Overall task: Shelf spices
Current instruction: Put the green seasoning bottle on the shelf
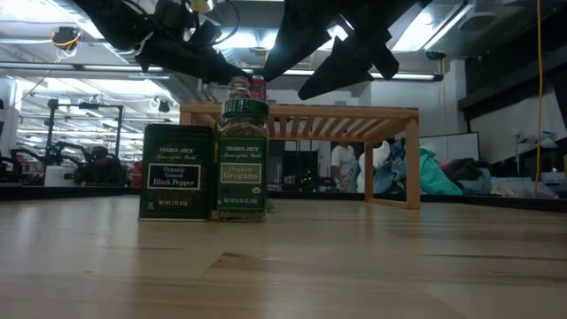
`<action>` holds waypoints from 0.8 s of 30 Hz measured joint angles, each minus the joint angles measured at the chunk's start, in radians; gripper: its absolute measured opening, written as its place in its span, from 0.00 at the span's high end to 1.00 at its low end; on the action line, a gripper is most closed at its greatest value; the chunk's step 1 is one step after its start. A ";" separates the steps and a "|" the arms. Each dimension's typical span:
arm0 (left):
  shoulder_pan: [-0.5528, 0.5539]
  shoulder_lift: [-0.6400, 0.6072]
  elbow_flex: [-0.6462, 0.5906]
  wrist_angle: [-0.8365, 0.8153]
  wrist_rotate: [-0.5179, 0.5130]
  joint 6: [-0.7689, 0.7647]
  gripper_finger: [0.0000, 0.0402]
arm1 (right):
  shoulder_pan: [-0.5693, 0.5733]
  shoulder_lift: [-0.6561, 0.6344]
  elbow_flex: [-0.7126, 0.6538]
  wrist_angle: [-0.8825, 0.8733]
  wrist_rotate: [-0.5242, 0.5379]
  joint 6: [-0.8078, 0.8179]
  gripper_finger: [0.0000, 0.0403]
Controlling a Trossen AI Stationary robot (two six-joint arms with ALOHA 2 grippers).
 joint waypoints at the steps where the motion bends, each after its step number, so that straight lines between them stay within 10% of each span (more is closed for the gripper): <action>1: 0.005 0.000 0.000 0.003 0.000 -0.006 0.04 | 0.000 0.000 0.000 0.000 0.000 0.000 0.26; 15: 0.038 -0.146 0.000 -0.021 0.051 0.049 0.02 | 0.000 0.000 0.000 0.000 -0.017 0.000 0.26; 24: 0.004 -0.438 0.000 -0.423 0.049 -0.023 0.02 | 0.000 0.000 0.000 -0.006 -0.218 0.001 0.26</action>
